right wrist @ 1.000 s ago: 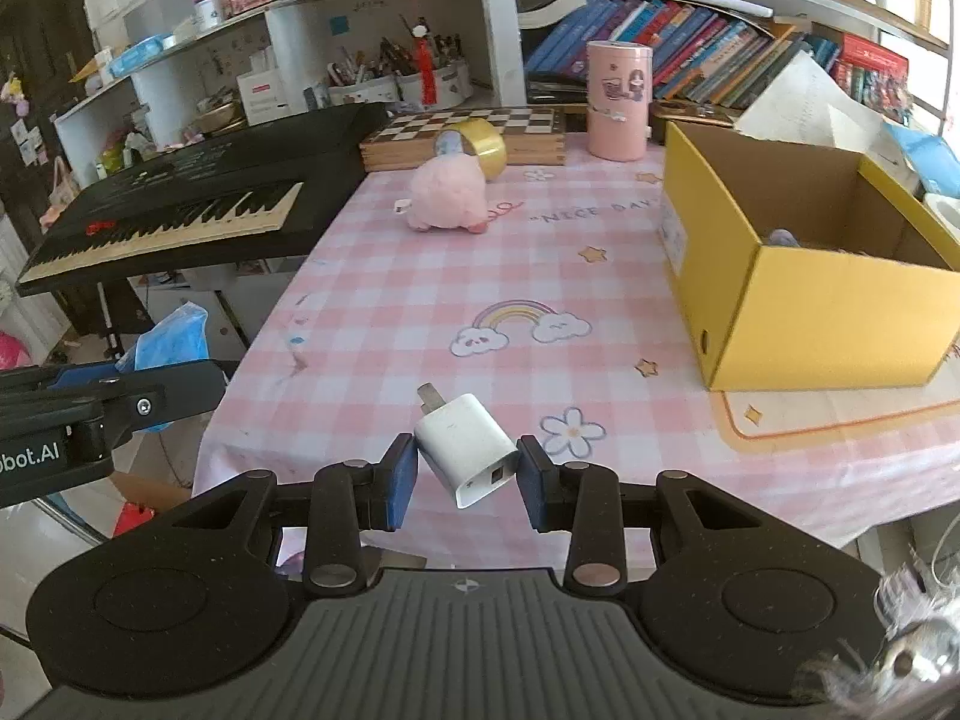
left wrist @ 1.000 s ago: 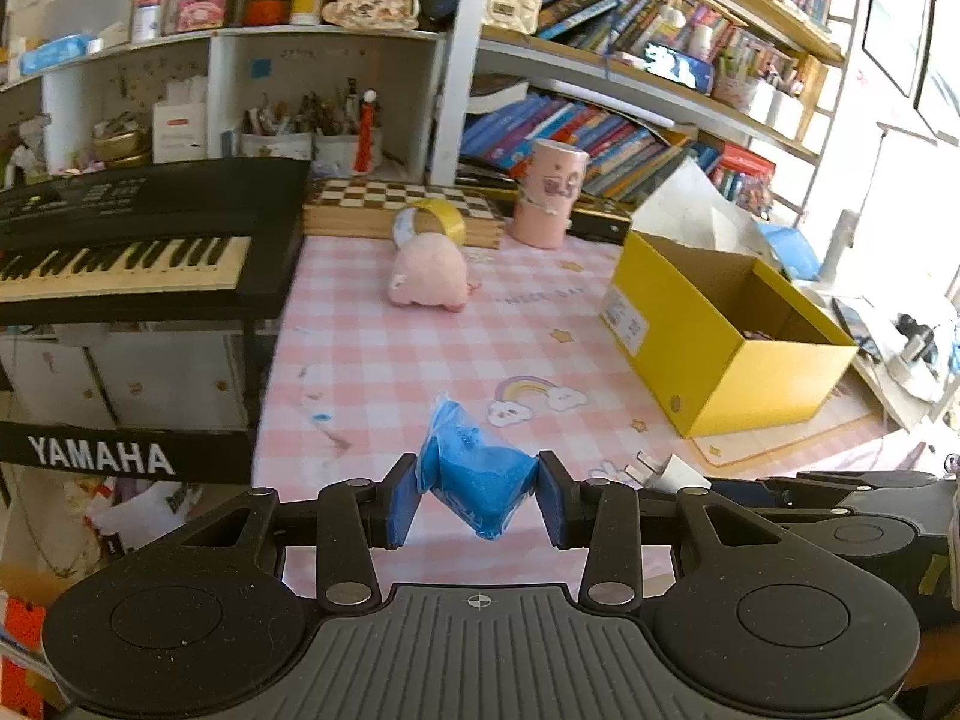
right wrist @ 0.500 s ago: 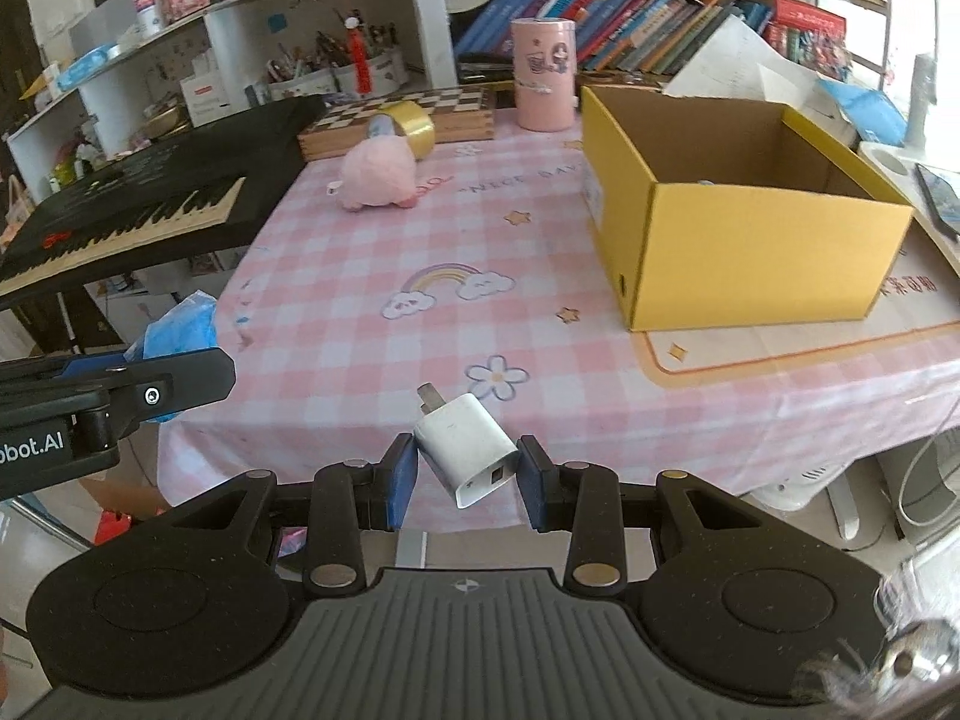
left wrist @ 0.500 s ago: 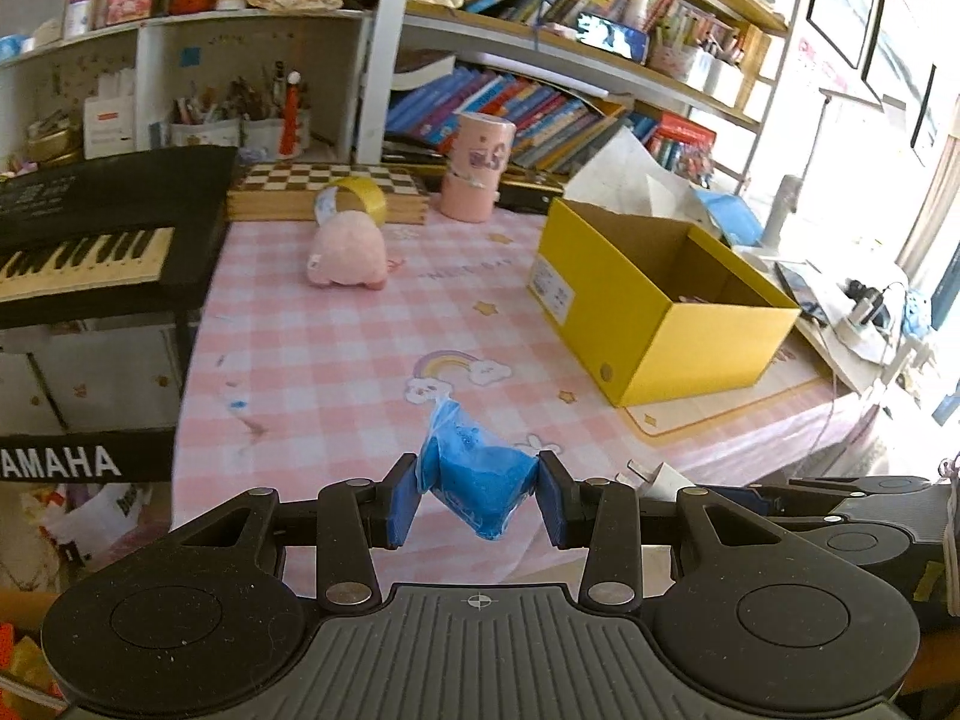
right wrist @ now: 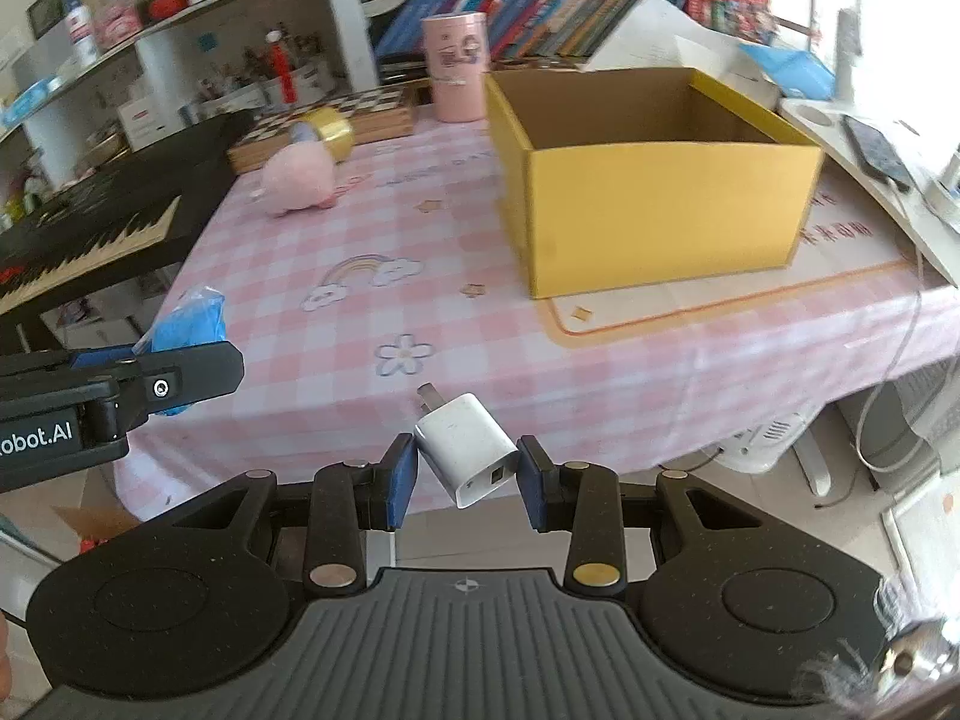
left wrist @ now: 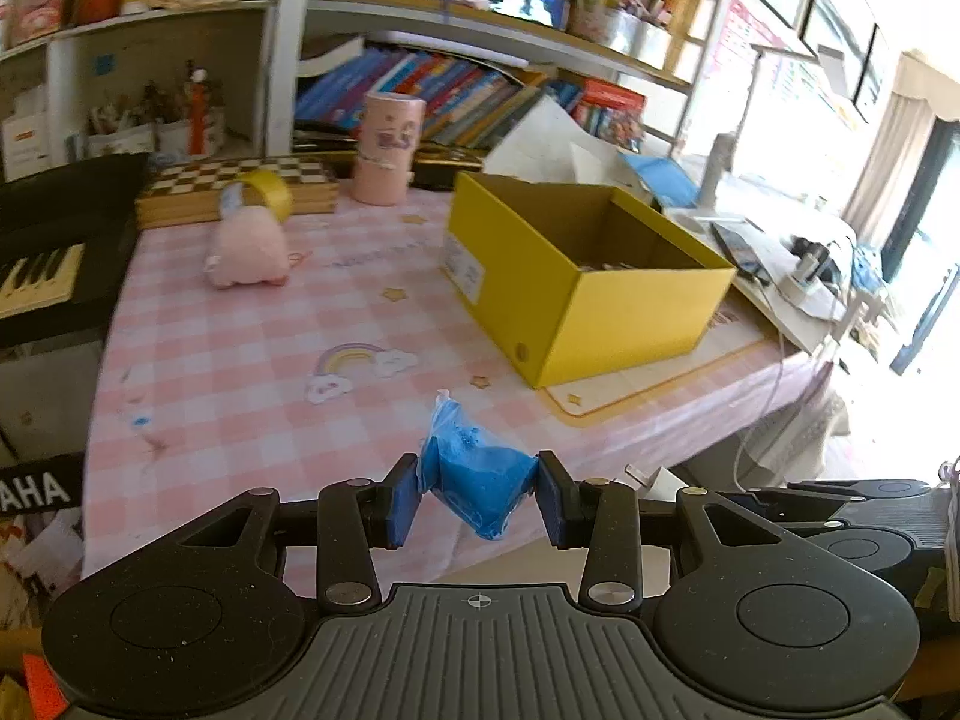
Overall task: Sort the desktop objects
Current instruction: 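Carry the white charger plug and blue object toward the yellow box with both tools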
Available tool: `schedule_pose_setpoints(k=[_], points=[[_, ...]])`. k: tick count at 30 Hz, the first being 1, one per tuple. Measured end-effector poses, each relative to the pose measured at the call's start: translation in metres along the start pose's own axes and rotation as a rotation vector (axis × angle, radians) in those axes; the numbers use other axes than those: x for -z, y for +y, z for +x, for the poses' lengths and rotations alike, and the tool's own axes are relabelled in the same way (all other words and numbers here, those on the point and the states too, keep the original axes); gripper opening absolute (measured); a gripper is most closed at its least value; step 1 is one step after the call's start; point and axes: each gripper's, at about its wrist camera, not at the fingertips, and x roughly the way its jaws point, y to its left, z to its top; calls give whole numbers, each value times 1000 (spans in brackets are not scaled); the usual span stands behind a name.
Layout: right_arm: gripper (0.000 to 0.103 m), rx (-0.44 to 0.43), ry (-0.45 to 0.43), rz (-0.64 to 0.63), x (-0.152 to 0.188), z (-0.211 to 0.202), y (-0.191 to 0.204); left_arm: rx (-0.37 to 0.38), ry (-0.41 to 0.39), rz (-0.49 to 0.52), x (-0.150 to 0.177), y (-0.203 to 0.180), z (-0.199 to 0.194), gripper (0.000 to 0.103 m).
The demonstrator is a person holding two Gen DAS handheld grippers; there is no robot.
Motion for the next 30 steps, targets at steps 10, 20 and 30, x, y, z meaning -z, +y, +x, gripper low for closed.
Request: schedule_pose_setpoints(k=[10,20,30], points=[[34,60,-5,79,2,-4,-36,69,22,69,-11,-32,25,39],[34,84,-5,103,-12,2,-66,83,29,85,-28,-51,49,39],[34,75,-11,93,-41,17,-94,68,22,95,-52,-69,77,39]])
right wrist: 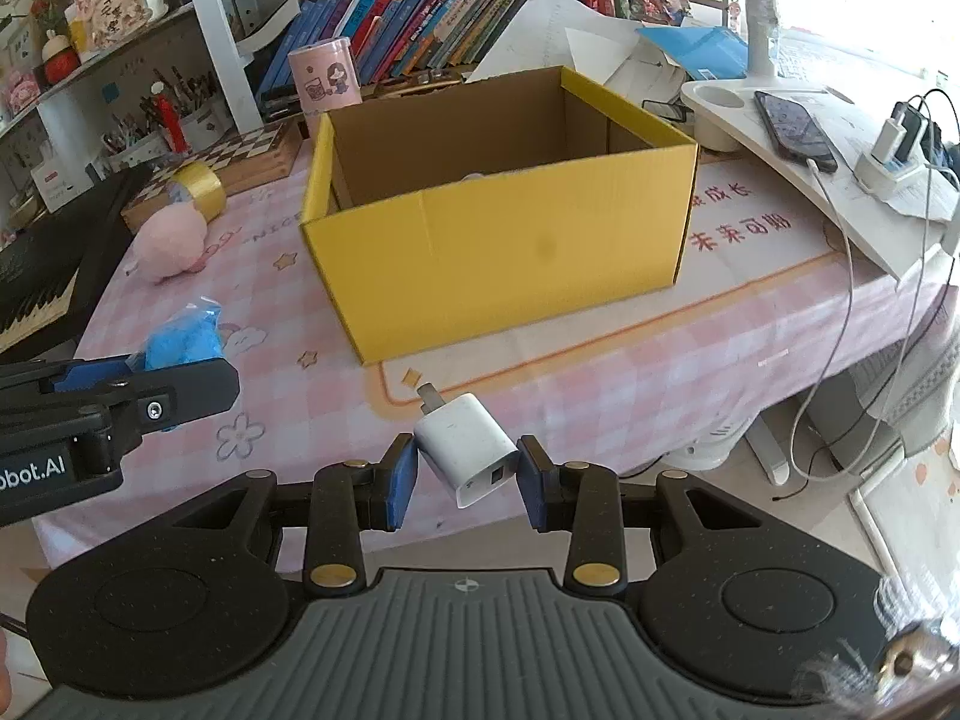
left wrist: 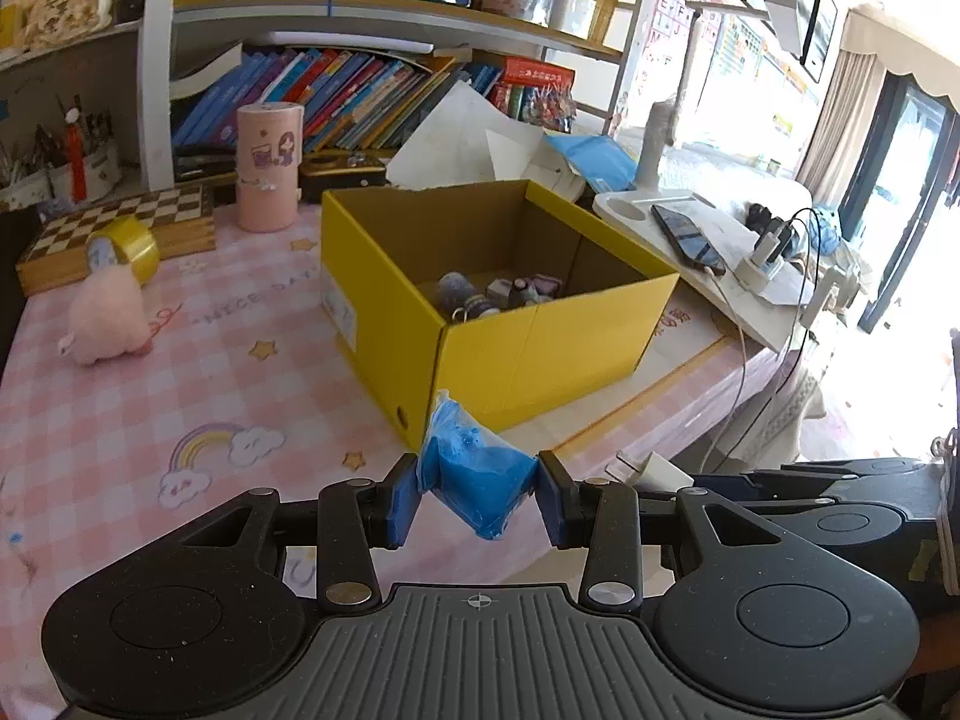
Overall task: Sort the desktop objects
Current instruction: 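Carry the white charger plug and blue object toward the yellow box with both tools, then lower both tools into the yellow box and open them, releasing plug and blue object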
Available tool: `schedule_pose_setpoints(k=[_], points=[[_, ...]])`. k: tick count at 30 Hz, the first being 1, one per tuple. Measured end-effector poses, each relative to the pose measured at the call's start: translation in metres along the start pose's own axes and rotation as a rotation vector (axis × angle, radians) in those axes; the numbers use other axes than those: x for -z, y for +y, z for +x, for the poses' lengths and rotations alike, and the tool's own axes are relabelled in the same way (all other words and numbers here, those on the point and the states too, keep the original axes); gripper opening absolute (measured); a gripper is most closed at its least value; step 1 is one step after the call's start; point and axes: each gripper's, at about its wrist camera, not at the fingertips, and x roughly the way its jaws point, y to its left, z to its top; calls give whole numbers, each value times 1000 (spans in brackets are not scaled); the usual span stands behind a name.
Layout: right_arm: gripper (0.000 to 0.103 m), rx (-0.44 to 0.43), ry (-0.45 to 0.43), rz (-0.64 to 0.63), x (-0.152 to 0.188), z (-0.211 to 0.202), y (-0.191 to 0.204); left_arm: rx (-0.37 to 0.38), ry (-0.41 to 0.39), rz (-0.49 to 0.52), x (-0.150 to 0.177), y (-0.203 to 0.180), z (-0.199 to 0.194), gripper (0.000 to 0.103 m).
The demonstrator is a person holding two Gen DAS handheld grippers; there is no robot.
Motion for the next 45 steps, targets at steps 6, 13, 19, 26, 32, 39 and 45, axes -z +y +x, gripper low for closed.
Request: schedule_pose_setpoints(k=[6,13,19,26,32,39,45], points=[[34,-15,-14,-17,-21,10,-17,-9,-18,18,-17,-14,17,39],[34,-28,-102,-56,-48,9,-38,-20,-64,45,-36,-34,31,39],[34,-56,-179,-87,-71,12,-57,-71,-86,27,-53,-41,51,39],[34,-70,-247,-117,-107,22,-81,-143,-115,18,-78,-46,79,39],[34,-109,-263,-169,-143,39,-90,-196,-79,17,-92,-45,118,39],[34,-153,-234,-217,-171,68,-92,-237,20,-1,-90,-39,161,39],[34,-195,-160,-264,-194,104,-85,-246,60,-26,-94,-38,175,40]])
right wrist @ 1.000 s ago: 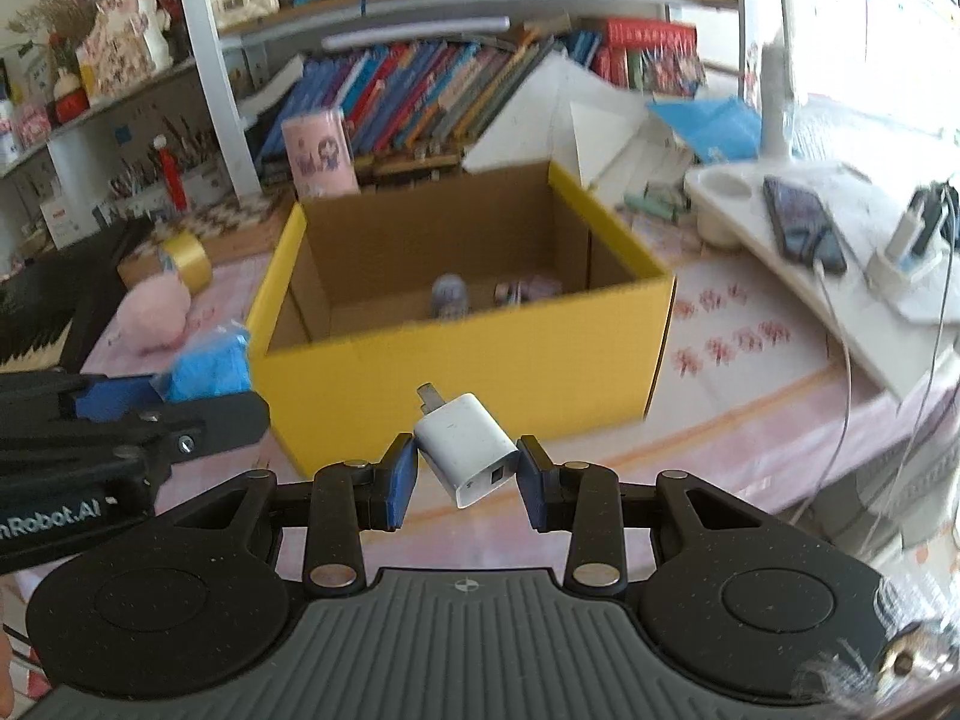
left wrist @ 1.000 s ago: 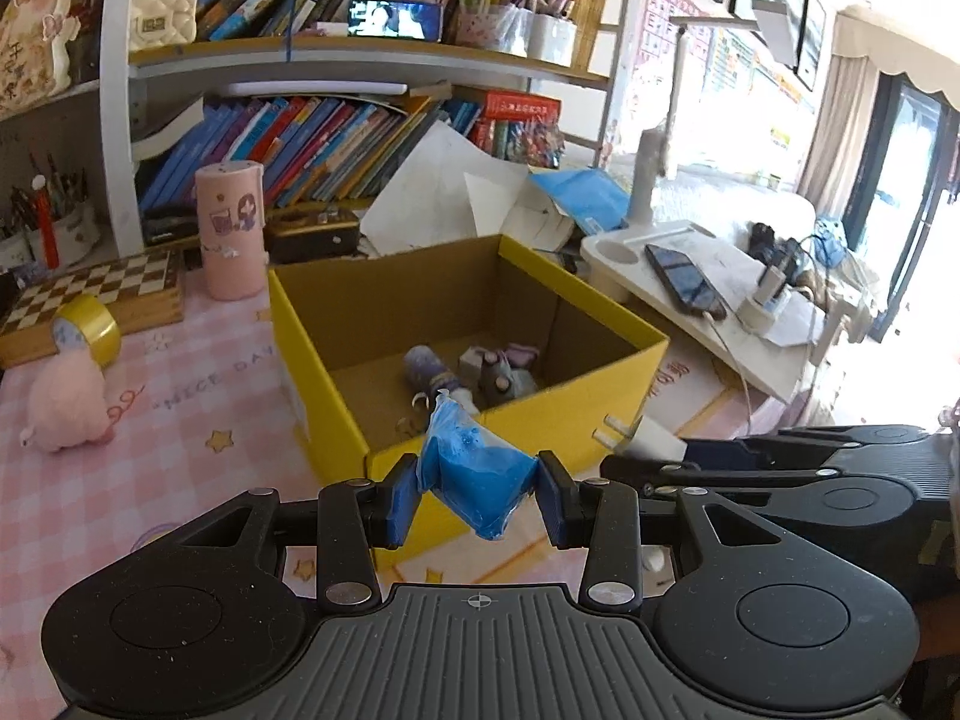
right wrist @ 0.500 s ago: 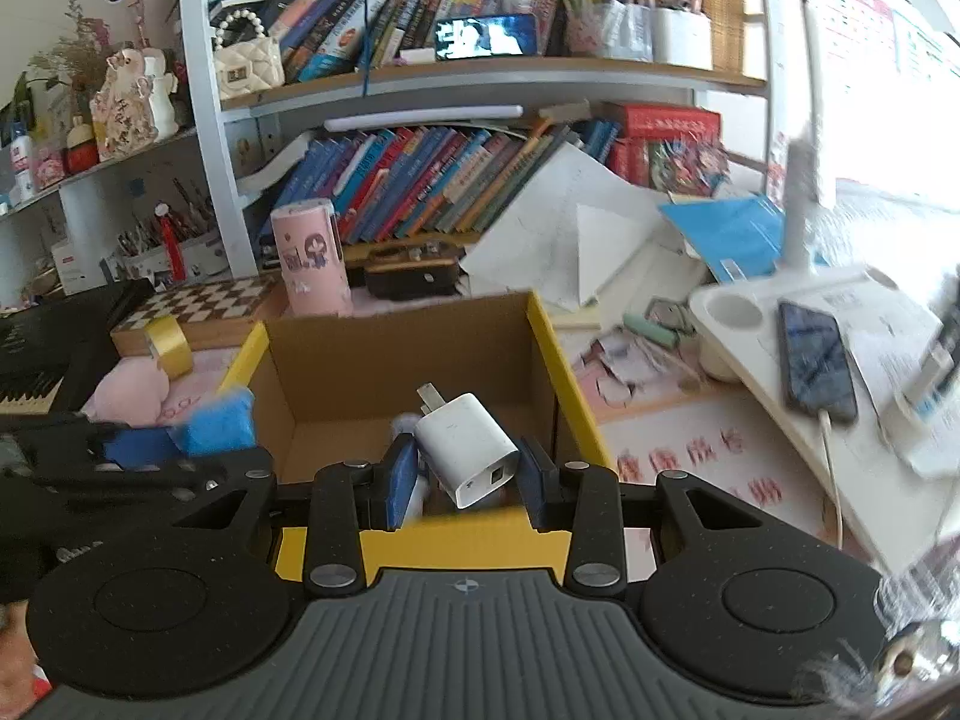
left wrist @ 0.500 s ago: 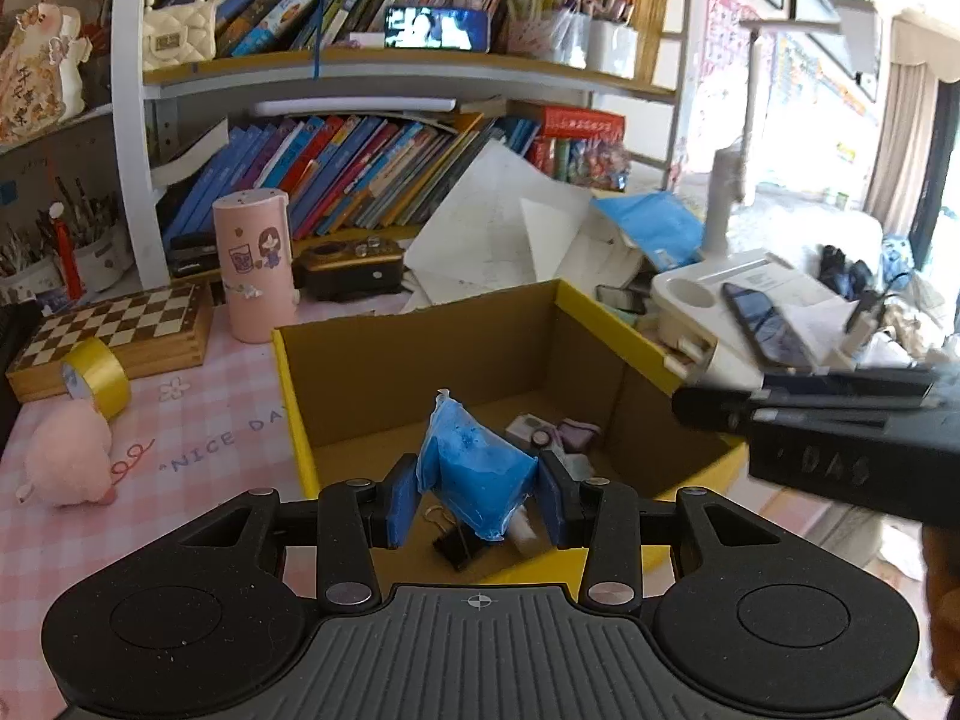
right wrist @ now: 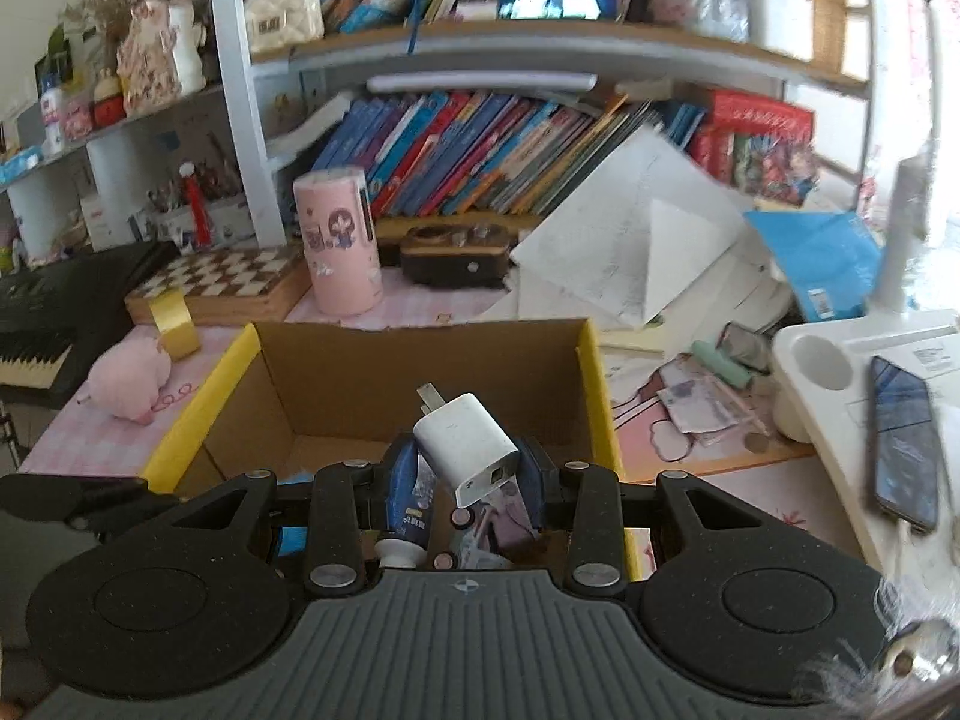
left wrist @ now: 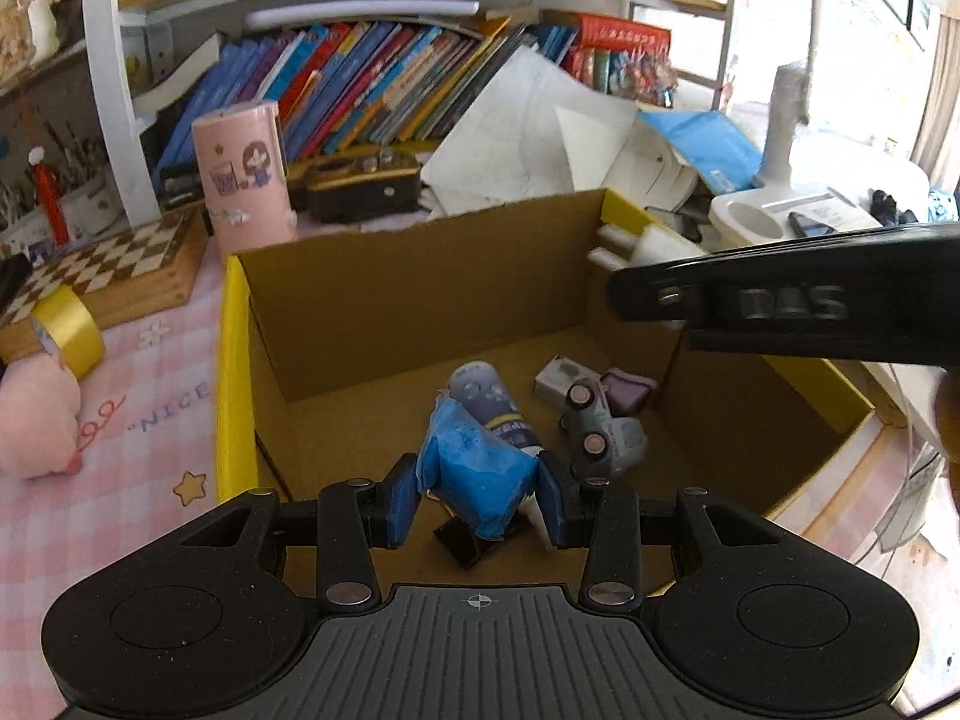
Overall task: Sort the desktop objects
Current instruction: 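Lower both tools into the yellow box and open them, releasing plug and blue object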
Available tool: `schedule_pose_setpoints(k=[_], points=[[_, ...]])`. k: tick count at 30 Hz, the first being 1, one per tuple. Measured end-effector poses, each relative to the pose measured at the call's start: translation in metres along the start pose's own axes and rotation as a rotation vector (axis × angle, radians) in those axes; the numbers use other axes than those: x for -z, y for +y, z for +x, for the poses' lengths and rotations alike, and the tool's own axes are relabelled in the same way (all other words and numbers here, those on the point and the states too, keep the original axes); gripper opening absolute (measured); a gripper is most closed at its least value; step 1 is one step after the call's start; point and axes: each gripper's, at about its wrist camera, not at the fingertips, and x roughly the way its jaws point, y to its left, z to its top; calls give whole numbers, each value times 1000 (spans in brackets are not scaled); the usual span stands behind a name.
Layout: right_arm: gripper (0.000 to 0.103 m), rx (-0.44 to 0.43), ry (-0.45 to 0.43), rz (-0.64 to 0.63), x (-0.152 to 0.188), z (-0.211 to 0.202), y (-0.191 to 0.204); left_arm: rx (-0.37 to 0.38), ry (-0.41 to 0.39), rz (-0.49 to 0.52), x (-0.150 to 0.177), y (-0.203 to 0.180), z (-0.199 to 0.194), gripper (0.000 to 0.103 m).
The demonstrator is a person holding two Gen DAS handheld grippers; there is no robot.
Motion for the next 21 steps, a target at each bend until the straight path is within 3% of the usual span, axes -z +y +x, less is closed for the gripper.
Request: schedule_pose_setpoints(k=[9,17,21], points=[[34,-166,300,-76,-15,81,10,-25,12,-4,-1,-3,6,42],[34,-216,421,-192,-18,111,39,-57,-27,-2,1,-7,-7,44],[34,-232,446,-199,-14,116,44,-125,-49,1,4,-8,-13,69]])
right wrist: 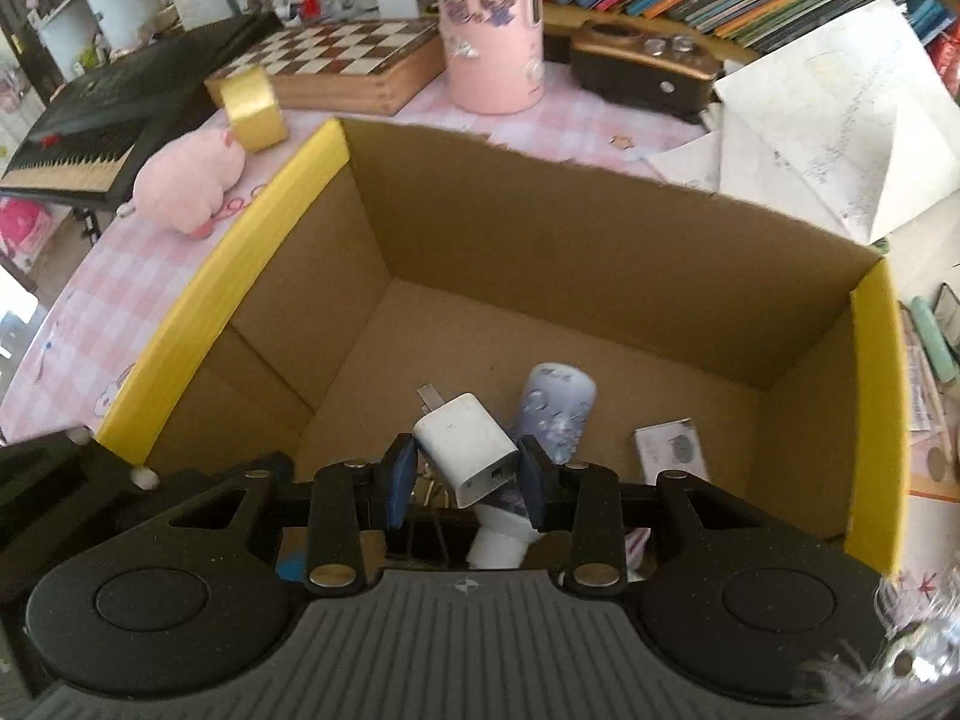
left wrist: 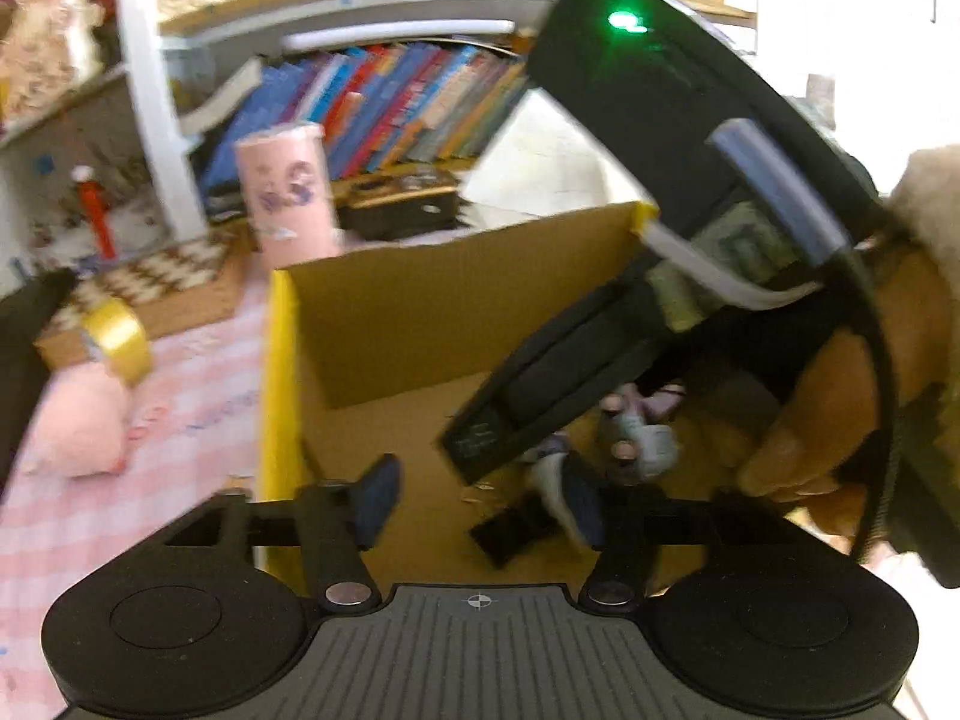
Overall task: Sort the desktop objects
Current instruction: 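Lower both tools into the yellow box and open them, releasing plug and blue object, then lift both open tools out of the box and move back toward the plush toy and tape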
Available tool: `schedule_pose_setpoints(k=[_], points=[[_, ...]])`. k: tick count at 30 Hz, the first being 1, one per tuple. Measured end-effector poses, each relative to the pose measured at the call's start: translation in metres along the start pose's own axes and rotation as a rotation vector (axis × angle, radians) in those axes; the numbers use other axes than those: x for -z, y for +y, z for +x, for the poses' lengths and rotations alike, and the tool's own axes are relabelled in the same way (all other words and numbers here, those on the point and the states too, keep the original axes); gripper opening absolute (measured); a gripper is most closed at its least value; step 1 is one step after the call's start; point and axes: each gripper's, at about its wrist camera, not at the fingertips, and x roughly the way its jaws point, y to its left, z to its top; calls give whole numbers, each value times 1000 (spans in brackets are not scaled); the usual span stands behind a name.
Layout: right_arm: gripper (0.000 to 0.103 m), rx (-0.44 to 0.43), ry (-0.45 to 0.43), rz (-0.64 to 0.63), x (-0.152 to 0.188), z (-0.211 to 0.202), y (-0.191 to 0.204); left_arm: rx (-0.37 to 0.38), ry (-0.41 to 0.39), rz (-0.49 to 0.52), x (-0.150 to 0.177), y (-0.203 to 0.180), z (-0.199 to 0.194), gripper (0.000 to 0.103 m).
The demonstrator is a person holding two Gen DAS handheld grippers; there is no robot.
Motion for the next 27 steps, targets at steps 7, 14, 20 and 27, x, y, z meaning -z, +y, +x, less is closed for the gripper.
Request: schedule_pose_setpoints(k=[7,14,20,27], points=[[37,-1,-71,57,1,-12,-7,15,-12,-1,4,2,-8,73],[38,20,-186,139,19,-44,-12,25,-46,-14,7,7,-32,76],[38,69,-312,236,44,-84,-6,20,-99,-31,13,15,-63,84],[39,216,-483,274,87,-132,13,9,-170,-71,22,31,-96,85]])
